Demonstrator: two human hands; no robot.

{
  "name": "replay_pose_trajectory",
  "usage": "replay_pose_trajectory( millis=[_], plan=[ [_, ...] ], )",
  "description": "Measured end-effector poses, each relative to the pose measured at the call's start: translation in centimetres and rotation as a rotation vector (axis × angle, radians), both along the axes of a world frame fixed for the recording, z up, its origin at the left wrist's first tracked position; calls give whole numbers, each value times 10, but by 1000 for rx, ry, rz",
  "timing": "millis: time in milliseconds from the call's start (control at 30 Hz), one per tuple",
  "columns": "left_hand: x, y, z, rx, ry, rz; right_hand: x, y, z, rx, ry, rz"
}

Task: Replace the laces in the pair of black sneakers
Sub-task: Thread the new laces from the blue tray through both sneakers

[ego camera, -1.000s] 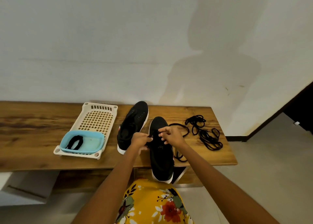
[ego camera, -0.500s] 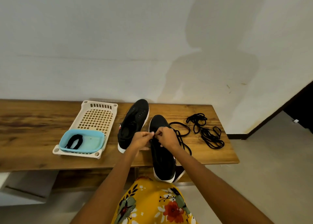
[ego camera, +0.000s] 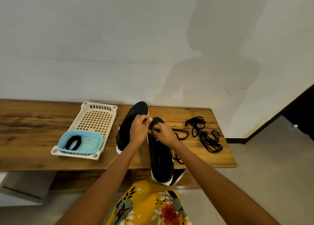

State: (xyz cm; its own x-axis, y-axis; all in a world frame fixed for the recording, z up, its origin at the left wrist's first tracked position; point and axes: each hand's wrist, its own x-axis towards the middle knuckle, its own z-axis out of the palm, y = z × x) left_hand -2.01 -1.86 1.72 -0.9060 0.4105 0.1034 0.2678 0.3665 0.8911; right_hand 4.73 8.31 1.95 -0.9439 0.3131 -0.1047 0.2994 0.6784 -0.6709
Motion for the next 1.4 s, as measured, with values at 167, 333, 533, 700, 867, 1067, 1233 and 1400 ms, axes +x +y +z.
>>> replay_pose_trajectory(
  millis=[167, 333, 533, 700, 867, 1067, 1233, 1400],
  plan=[
    [5, -3, -2, 359, -501, -31, -19, -6, 68, -245, 221, -144],
    [21, -5, -13, -11, -369, -187, -36, 11, 185, -572, 617, -214],
    [13, 0, 24, -5, -119, 70, -25, 21, 217, -590, 707, -258],
    [-5, -3, 72, 182, -147, 151, -7, 16, 179, -501, 561, -333],
    [-13, -15, 77, 124, -170, 170, 4, 1, 151, -488, 446, -369],
    [-3, -19, 80, -78, -119, 146, 4, -18, 116, -213, 217, -304],
    [7, -23, 81, -208, 98, 235, -1, -29, 72, -146, 64, -308],
    [7, -23, 49, -299, 144, -188, 10, -42, 40, -116, 44, -316]
  ],
)
